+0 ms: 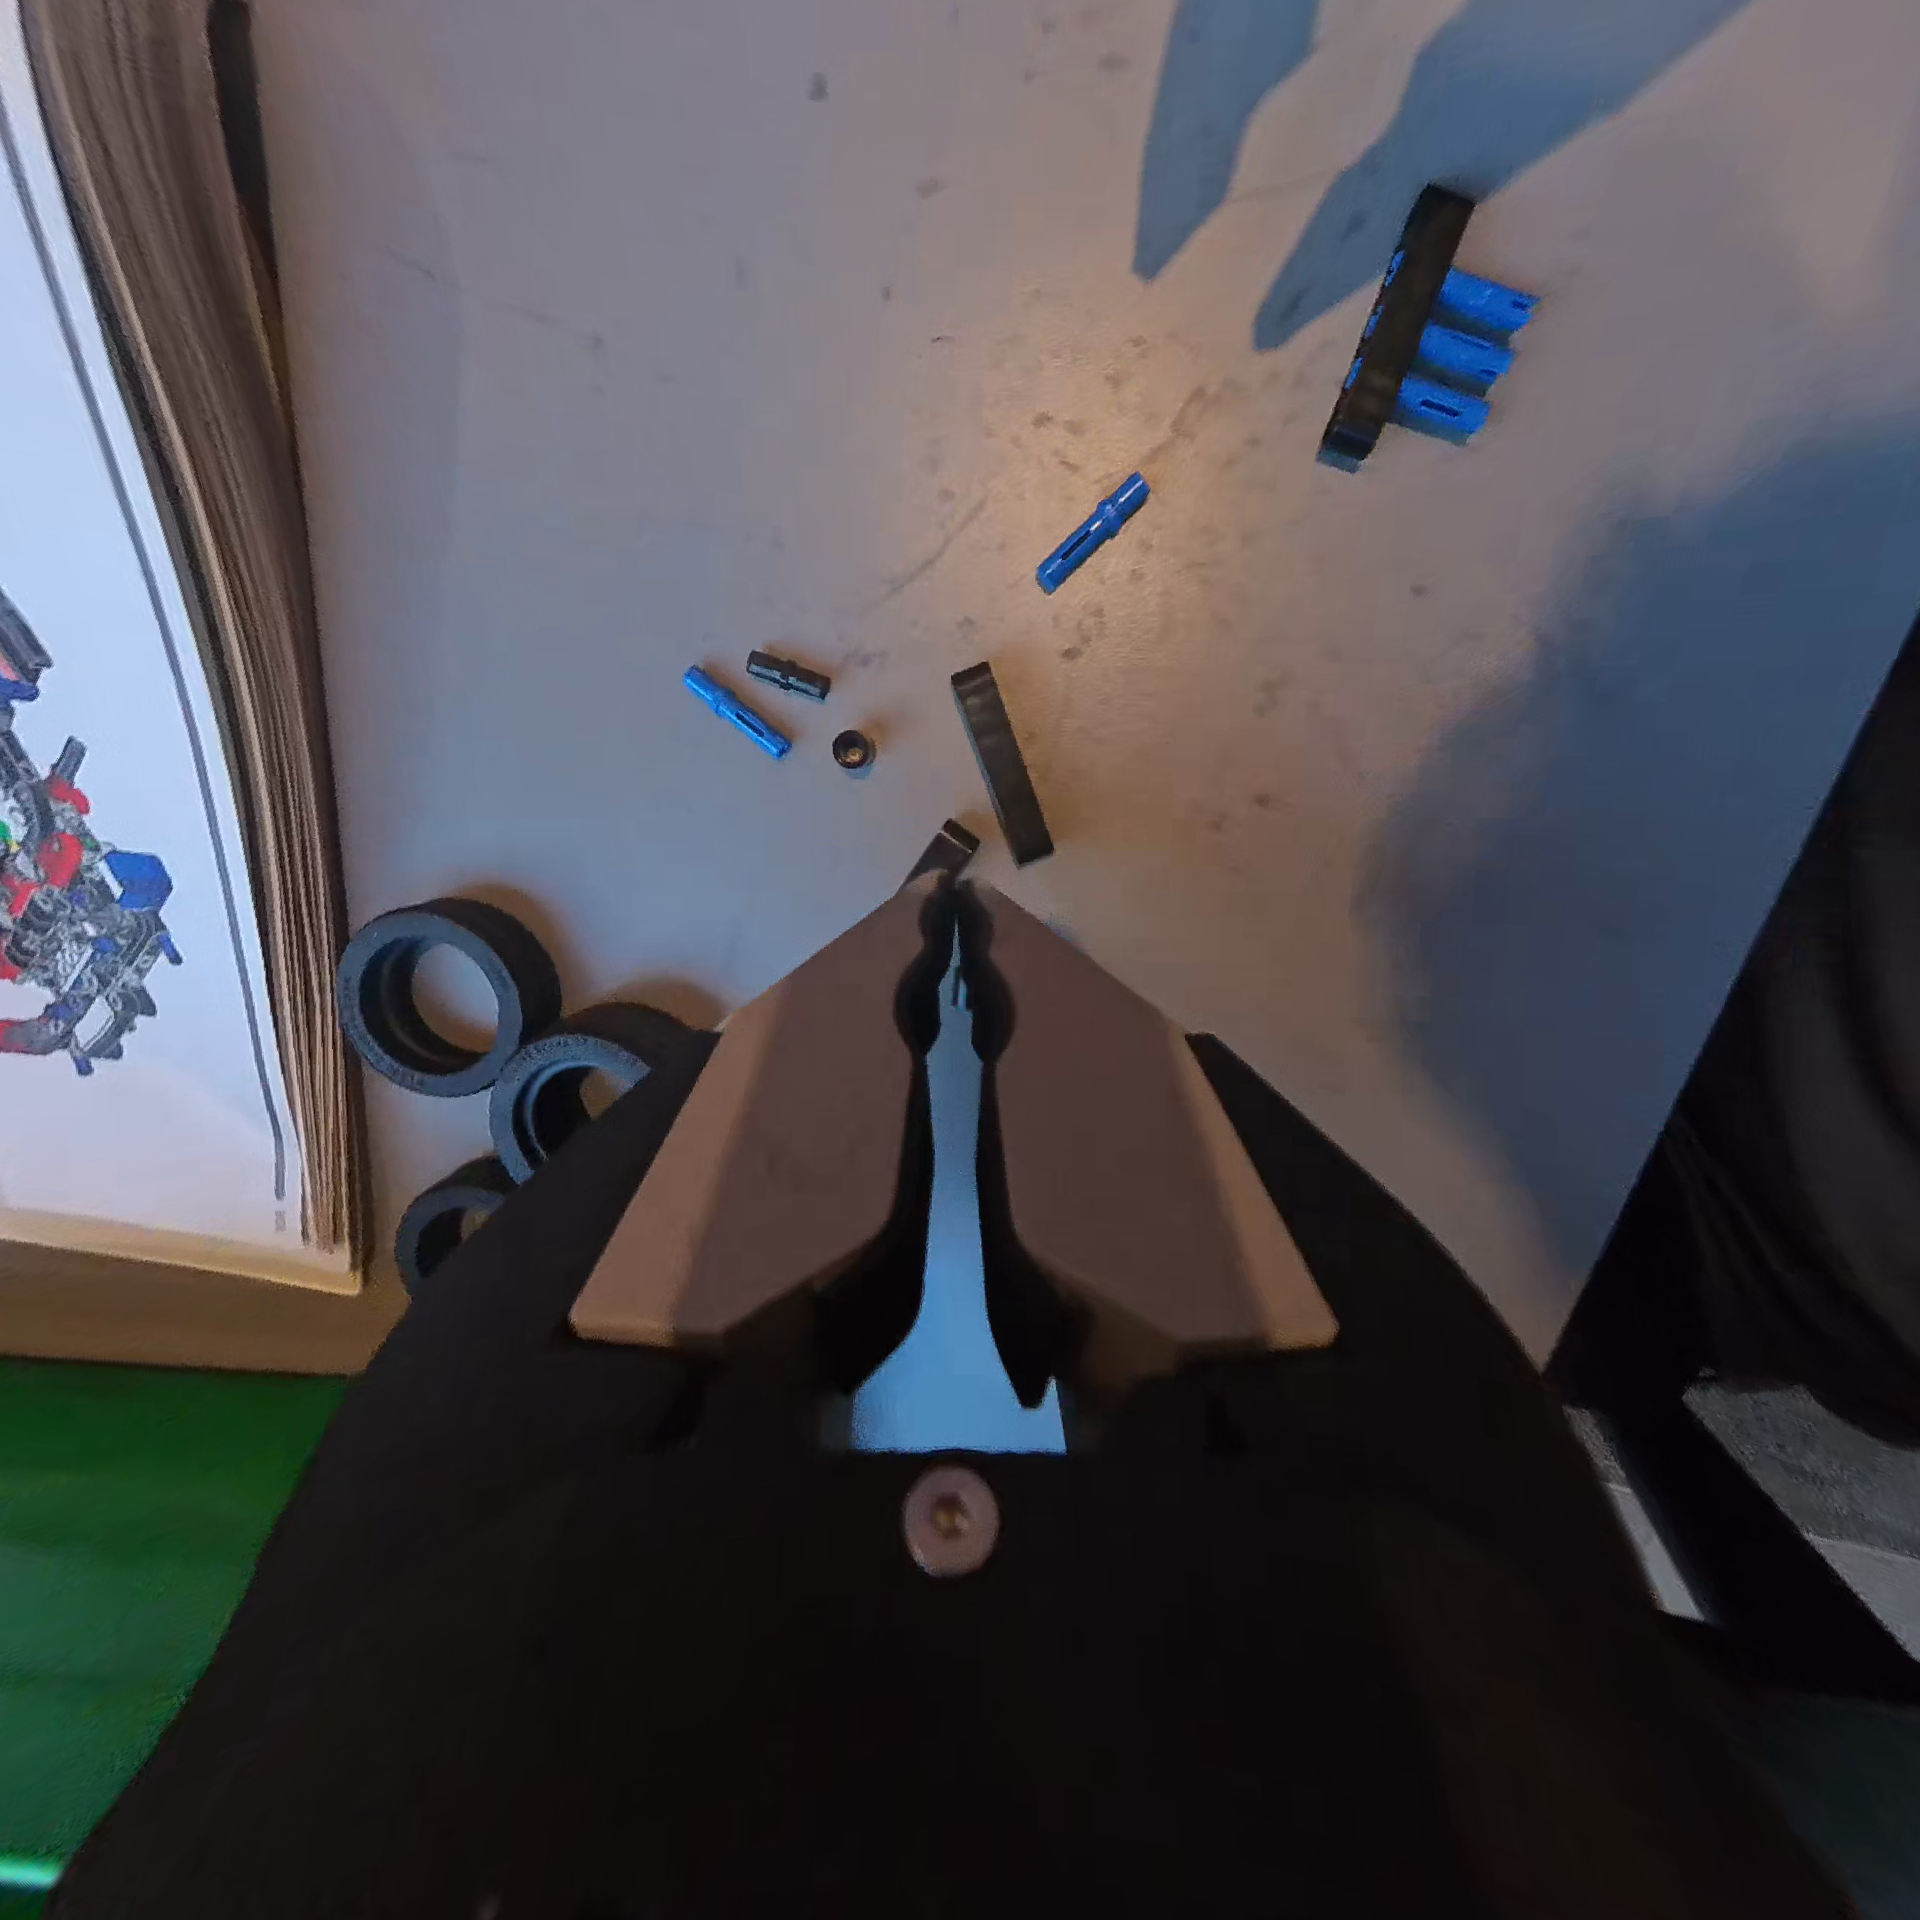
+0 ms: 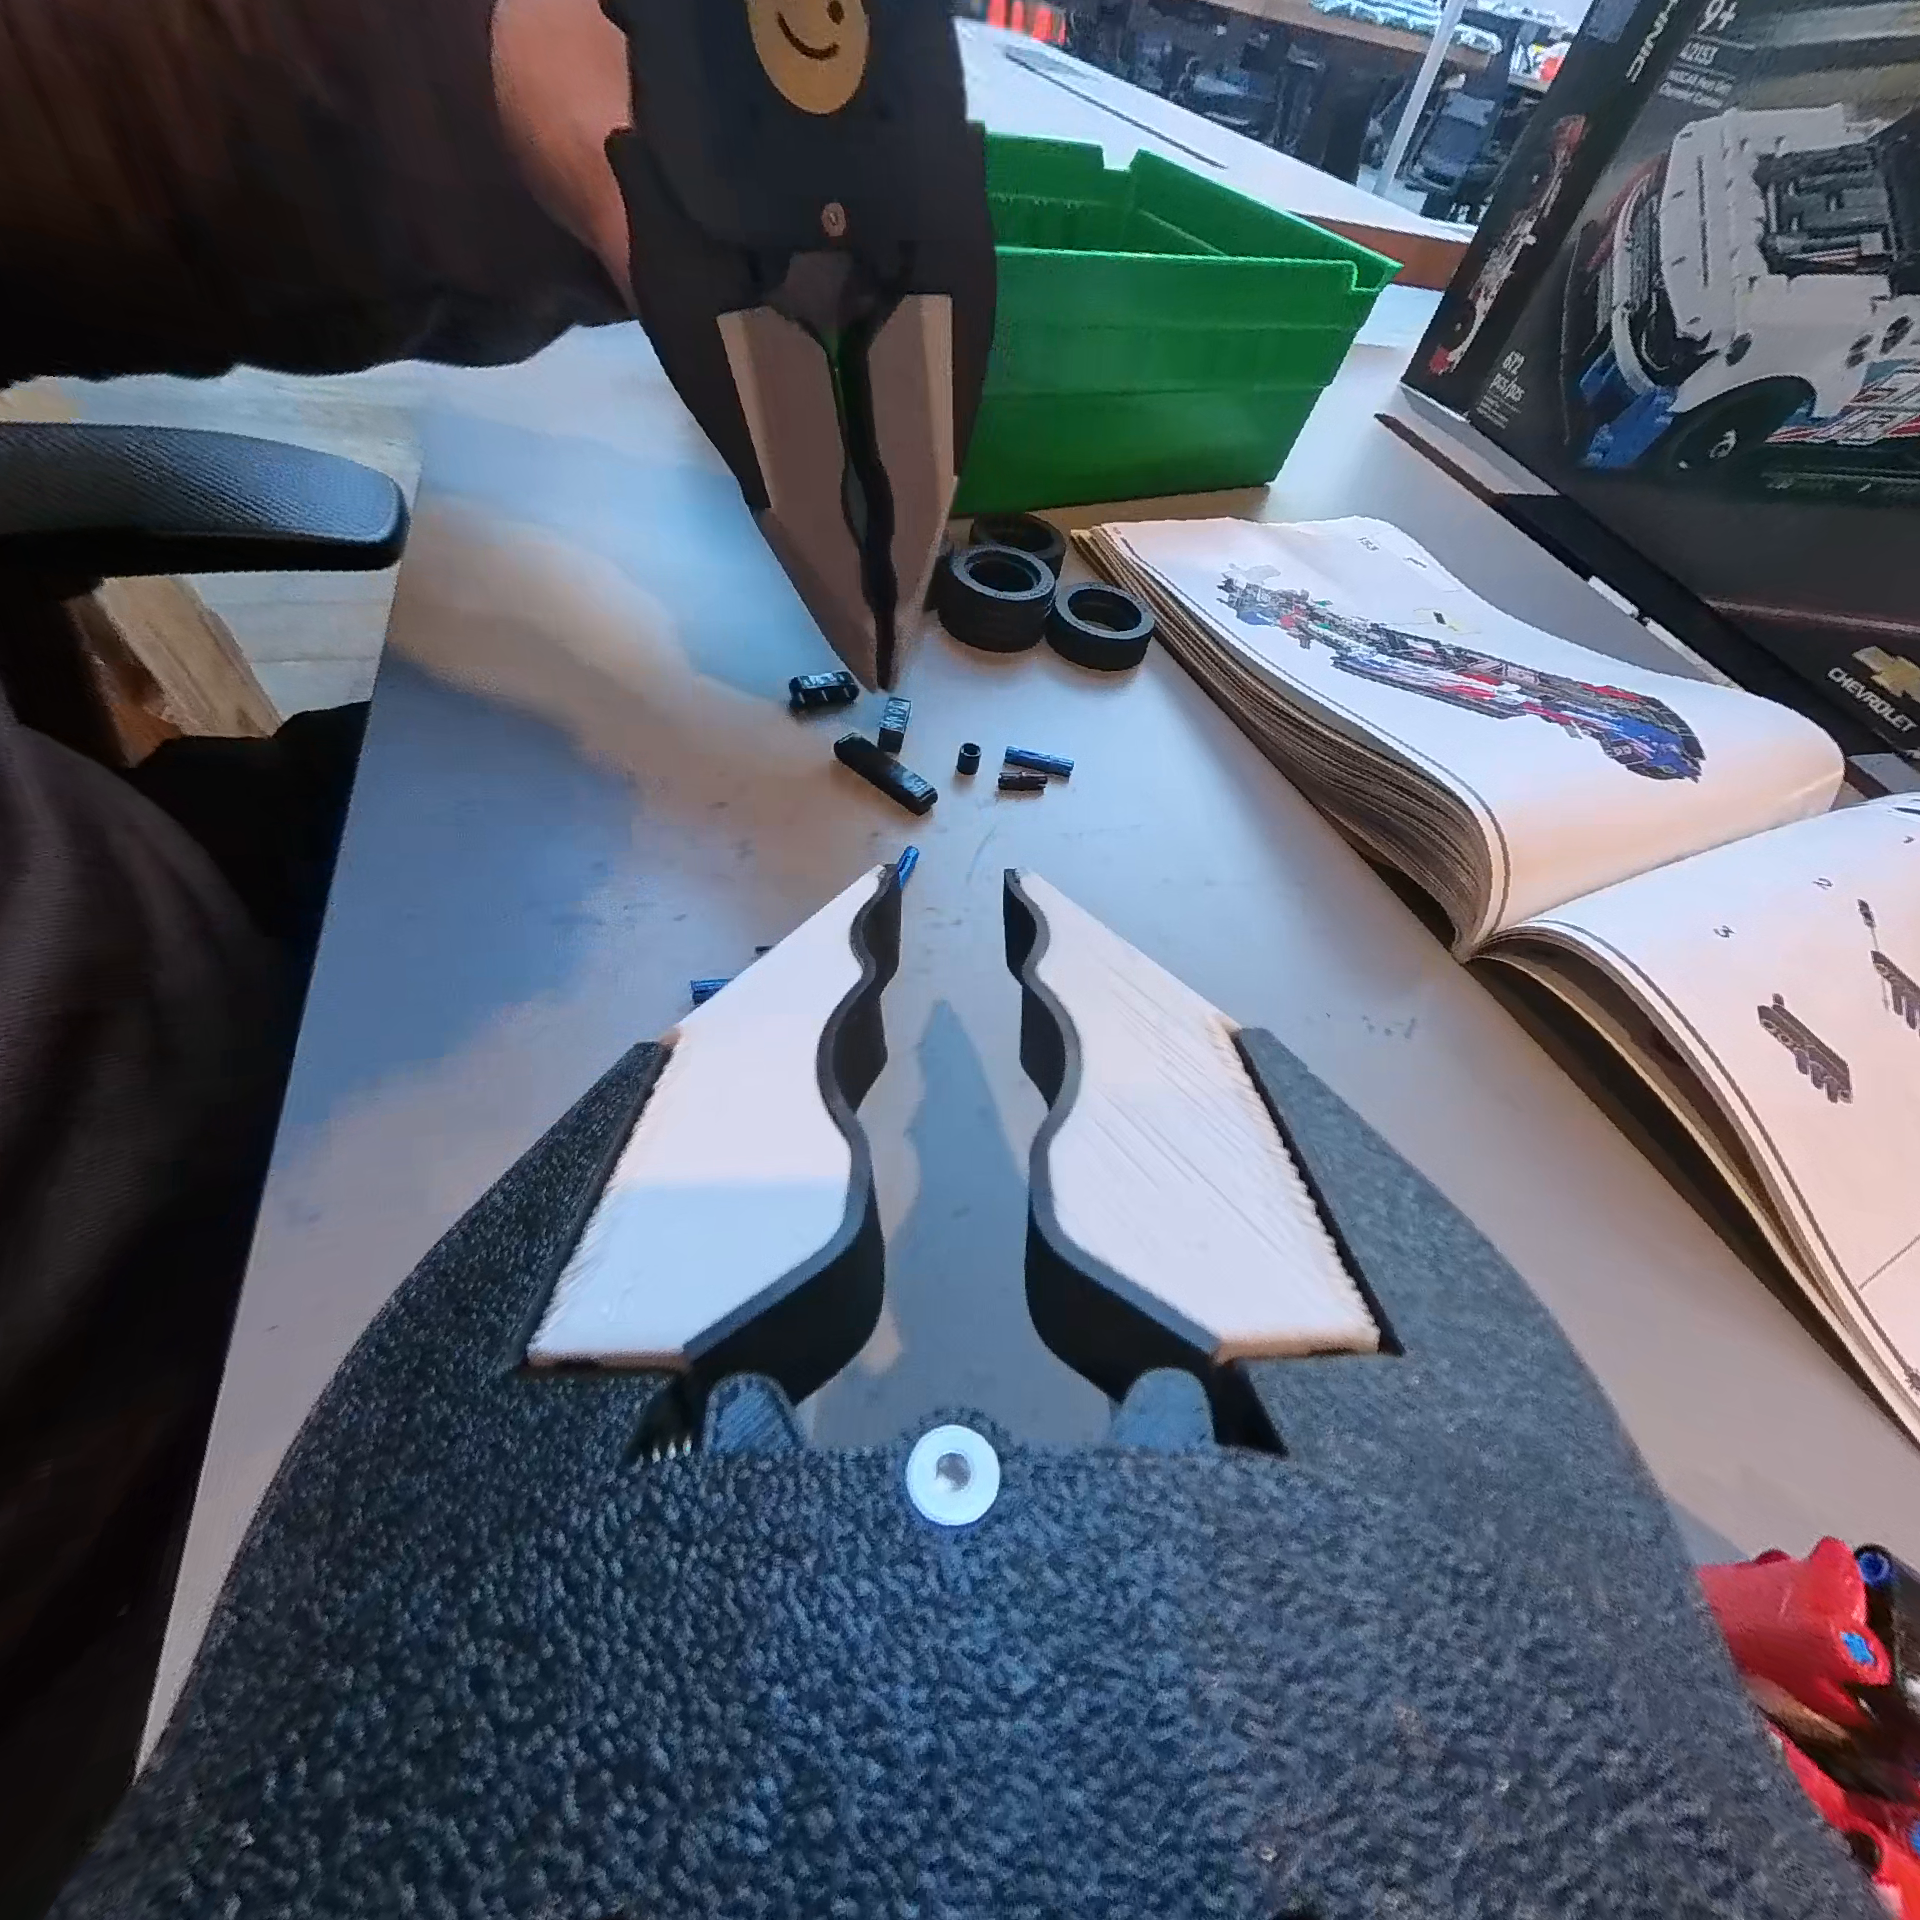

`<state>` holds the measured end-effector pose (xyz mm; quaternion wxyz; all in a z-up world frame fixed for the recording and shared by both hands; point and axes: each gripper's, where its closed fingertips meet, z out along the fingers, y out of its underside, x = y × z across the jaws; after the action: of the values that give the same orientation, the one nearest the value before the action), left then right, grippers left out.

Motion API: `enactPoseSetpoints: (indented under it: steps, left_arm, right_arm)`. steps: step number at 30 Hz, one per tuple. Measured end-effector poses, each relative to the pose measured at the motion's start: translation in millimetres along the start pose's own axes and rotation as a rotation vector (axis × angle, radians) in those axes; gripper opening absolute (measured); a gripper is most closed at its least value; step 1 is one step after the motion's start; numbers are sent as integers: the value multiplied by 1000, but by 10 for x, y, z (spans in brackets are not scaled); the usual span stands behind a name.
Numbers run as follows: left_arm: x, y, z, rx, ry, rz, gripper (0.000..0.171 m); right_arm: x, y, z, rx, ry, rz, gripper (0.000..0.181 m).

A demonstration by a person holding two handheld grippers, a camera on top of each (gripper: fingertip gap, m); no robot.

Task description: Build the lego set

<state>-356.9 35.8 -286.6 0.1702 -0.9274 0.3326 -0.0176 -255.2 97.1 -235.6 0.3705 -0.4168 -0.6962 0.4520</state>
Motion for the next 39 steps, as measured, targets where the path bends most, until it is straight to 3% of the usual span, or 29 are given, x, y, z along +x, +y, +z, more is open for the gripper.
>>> enactPoseSetpoints:
  steps: [10, 15, 17, 21, 26, 27, 32, 36, 39]
  left_arm:
    - [24, 81, -47, 10, -71, -32, 0]
    - [143, 27, -32, 40, 50, 34, 0]
    - [52, -40, -57, 54, 35, 48, 32]
    - [-122, -62, -65, 8, -14, 132, 21]
    - [-112, 101, 135, -122, 17, 206, 19]
    - [-98, 73, 148, -107, 28, 191, 7]
    - [-184, 96, 137, -129, -24, 95, 6]
    - [-164, 2, -66, -35, -50, -11, 6]
    - [105, -220, -209, 75, -16, -15, 6]
  right_arm:
    - [-18, 43, 33, -34, 5, -19, 19]
    - [-25, 54, 43, -42, -1, -19, 19]
    - [-26, 62, 49, -47, -6, -15, 19]
    - [-30, 61, 49, -47, -12, -12, 19]
    - [-29, 52, 42, -40, -19, -2, 19]
    - [-28, 47, 39, -36, -20, 0, 19]
    - [-24, 32, 24, -24, -20, 3, 19]
    - [-24, 21, 15, -16, -15, -1, 19]
    - [-31, 25, 17, -19, -18, -3, 19]
